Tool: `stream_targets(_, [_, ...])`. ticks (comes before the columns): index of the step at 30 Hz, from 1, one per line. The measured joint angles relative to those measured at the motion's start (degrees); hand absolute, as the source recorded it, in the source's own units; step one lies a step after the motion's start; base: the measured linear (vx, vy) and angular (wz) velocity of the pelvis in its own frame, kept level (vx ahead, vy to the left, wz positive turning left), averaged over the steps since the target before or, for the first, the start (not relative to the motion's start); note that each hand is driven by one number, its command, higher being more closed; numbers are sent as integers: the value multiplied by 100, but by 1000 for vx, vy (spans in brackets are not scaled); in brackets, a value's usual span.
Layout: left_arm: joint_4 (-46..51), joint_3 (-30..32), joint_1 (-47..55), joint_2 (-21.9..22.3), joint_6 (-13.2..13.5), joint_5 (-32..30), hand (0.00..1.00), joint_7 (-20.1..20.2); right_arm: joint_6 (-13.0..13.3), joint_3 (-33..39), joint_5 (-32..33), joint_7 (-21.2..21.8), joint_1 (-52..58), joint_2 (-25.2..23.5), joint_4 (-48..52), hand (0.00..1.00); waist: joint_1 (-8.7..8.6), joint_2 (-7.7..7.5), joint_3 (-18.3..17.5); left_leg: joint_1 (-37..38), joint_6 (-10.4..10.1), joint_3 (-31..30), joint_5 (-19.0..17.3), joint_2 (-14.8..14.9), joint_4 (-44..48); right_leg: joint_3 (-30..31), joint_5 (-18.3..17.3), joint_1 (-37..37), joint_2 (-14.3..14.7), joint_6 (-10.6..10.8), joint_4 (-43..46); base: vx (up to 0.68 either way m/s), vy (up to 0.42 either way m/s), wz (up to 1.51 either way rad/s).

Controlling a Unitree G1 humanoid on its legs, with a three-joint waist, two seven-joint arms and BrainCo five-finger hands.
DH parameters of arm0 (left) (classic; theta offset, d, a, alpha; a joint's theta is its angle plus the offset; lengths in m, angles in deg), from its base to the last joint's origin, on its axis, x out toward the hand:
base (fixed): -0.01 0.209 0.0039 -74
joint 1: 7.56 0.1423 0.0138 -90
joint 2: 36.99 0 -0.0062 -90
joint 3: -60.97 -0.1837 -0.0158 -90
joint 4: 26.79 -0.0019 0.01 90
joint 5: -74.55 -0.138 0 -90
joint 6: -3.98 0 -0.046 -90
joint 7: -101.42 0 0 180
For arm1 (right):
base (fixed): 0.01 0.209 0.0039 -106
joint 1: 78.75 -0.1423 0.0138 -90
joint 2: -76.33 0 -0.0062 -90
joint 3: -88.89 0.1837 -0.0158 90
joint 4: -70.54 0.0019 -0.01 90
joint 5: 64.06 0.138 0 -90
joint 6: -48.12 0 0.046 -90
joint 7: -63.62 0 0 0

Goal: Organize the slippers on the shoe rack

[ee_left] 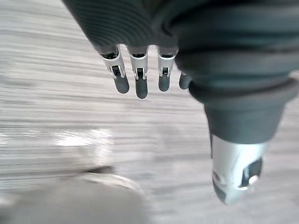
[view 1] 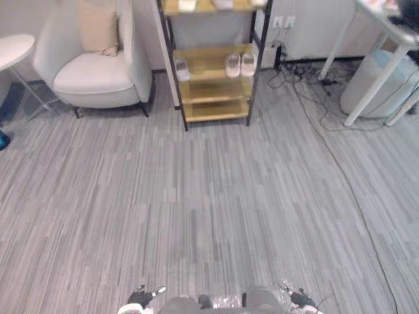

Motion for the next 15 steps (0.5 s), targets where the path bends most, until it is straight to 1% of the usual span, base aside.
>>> stream_targets(1, [4, -48, -104, 39, 8, 46, 0, -4, -2, -2, 0, 0, -41, -8, -3, 0, -28, -8, -2, 99, -1, -7, 0, 31, -68, -102, -16, -194, 14, -61, -424, 296, -68, 20])
stream_targets(2, [5, -74, -271, 162, 12, 82, 0, 0, -1, 4, 1, 2, -89, -1, -3, 0, -68, 11, 7, 132, -1, -80, 0, 86, -126, -192, 51, -444, 65, -144, -1157, 301, -88, 32])
stream_targets(3, [18, -126, -392, 235, 22, 88, 0, 3, -4, 6, 3, 0, -149, 18, -45, 0, -90, 38, 26, 138, -25, -150, -6, 138, -157, -151, 352, -571, 170, -158, -1993, 302, -116, 36])
stream_targets(4, [37, -176, -446, 307, 32, 85, 0, 10, -7, 7, 3, -4, -165, 19, -66, 0, -122, 40, 41, 179, -76, -164, -5, 158, -212, -113, 761, -571, 244, -162, -2725, 332, -147, 41])
stream_targets(5, [47, -293, -461, 391, 55, 85, 0, 18, -5, 11, 3, -3, -143, 11, -122, 0, -176, -25, 54, 310, -263, -313, -72, 131, -267, -37, 1658, -535, 273, -172, -3533, 436, -209, 42])
stream_targets(6, [2, -297, -449, 525, 52, 85, 0, 18, -7, 49, 2, -2, -123, 69, -249, 0, -232, 29, 51, 444, -490, -462, -208, 212, -266, 9, 2014, -527, 350, -284, -3385, 392, -181, 23])
stream_targets(7, [-24, -272, -437, 617, 52, 82, 0, 35, -20, 79, 2, -7, -140, 115, -293, 0, -220, 131, 50, 469, -520, -467, -214, 313, -214, -52, 1900, -543, 404, -382, -3229, 383, -193, 2])
stream_targets(8, [-56, -164, -417, 680, 38, 79, 0, 34, -23, 87, -1, -13, -157, 133, -291, 0, -191, 155, 84, 448, -659, -466, -133, 347, -2, -41, 1677, -546, 405, -428, -3030, 355, -204, -12])
stream_targets(9, [-43, -9, -420, 718, 27, 75, 0, 25, -29, 78, 3, -11, -145, 129, -276, 0, -192, 152, 85, 345, -770, -464, -69, 398, 410, -42, 1529, -488, 402, -506, -2912, 346, -229, 0])
stream_targets(10, [-13, 131, -416, 747, 21, 70, 0, 14, -28, 65, 4, -12, -122, 128, -248, 0, -210, 150, 88, 147, -813, -471, -44, 502, 1040, -71, 1402, -328, 405, -527, -2924, 323, -243, 14])
stream_targets(11, [61, 328, -414, 803, 17, 71, 0, 15, -27, 18, 13, -9, -50, 121, -166, 0, -221, 155, 88, -300, -992, -473, 126, 745, 2289, -140, 1265, -85, 430, -582, -2987, 286, -219, 16])
stream_targets(12, [210, 423, -374, 875, 24, 71, 0, 15, -24, -59, 13, -11, 51, 54, 6, 0, -187, 120, 110, -706, -981, -472, 538, 1020, 3357, -177, 1152, 154, 497, -659, -3010, 271, -202, 5])
stream_targets(13, [337, 476, -341, 897, 42, 75, 0, 15, -13, -149, 16, -22, 90, 47, 127, 0, -126, 121, 118, -955, -911, -426, 511, 1250, 4015, -156, 964, 368, 569, -782, -3035, 321, -192, -10])
stream_targets(14, [439, 466, -307, 906, 48, 75, 0, 32, -2, -249, 19, -25, 103, 45, 204, 0, -110, 117, 120, -1181, -842, -356, 329, 1437, 4424, -138, 837, 610, 640, -831, -3070, 282, -147, -15])
stream_targets(15, [510, 464, -308, 903, 55, 76, 0, 32, -3, -351, 27, -29, 79, 31, 221, 0, -86, 72, 122, -1415, -847, -227, 105, 1537, 4462, -128, 746, 800, 642, -849, -3142, 259, -123, -11])
